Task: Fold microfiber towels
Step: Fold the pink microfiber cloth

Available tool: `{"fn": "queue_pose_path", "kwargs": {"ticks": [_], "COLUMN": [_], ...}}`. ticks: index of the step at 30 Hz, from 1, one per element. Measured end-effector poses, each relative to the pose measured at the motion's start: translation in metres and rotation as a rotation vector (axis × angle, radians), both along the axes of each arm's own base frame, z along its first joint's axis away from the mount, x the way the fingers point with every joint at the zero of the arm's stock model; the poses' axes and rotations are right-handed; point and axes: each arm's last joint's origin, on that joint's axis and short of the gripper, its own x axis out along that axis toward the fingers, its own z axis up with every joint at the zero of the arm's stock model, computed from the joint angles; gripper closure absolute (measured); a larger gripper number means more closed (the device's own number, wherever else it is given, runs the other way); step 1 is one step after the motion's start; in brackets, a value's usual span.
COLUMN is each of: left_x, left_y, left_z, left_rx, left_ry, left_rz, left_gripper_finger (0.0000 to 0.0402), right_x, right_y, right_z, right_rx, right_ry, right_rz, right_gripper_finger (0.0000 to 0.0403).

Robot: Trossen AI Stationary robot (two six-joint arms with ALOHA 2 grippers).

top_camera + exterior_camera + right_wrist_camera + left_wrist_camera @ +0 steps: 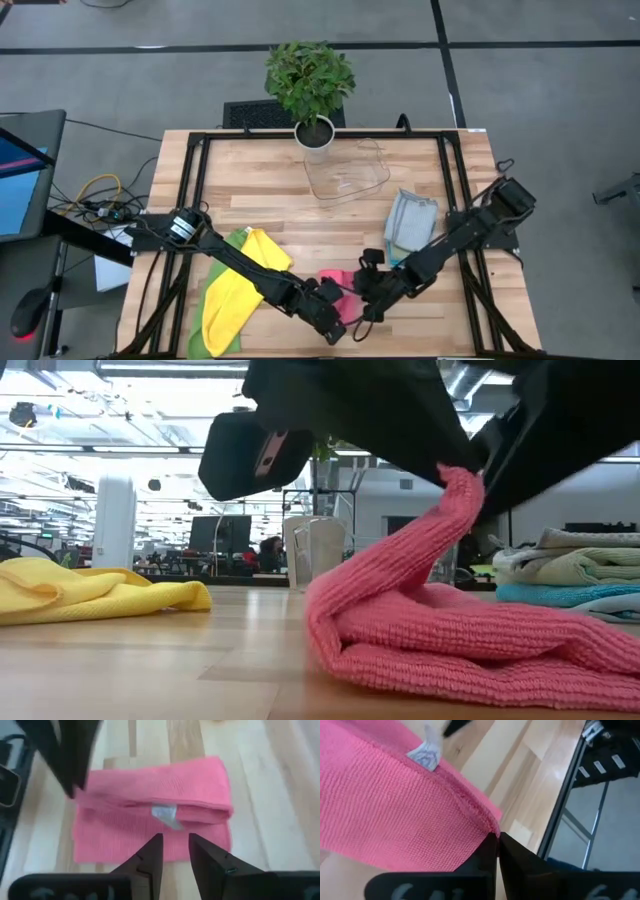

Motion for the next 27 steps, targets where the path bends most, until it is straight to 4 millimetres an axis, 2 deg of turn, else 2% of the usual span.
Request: {"fn": "queue_pose_path", "kwargs": {"ticks": [7, 17, 27], "left_x": [0.004, 0.017, 0.025], "left_y": [-0.001, -0.008, 0.003], "left_z": [-0.001, -0.033, -0.032], "left_rx": [0.002, -0.103, -0.073], "left_ry": [-0.057, -0.054, -0.103], "left_rz": [0.036, 0.009, 0.088], "left_gripper_finger": [0.0401, 0.0382, 0.0381], "right_x": [-0.009, -0.004, -0.003], "right_y": [0.004, 0.005, 0.013], "right_z": [0.023, 0.015, 0.014], "right_rx": [-0.016, -0.013, 0.027], "right_ry": [-0.101, -0.106, -0.125], "right_rz": [-0.023, -0.036, 0.002], "right_gripper_finger": [0.0285, 0.0285, 0.0285]}}
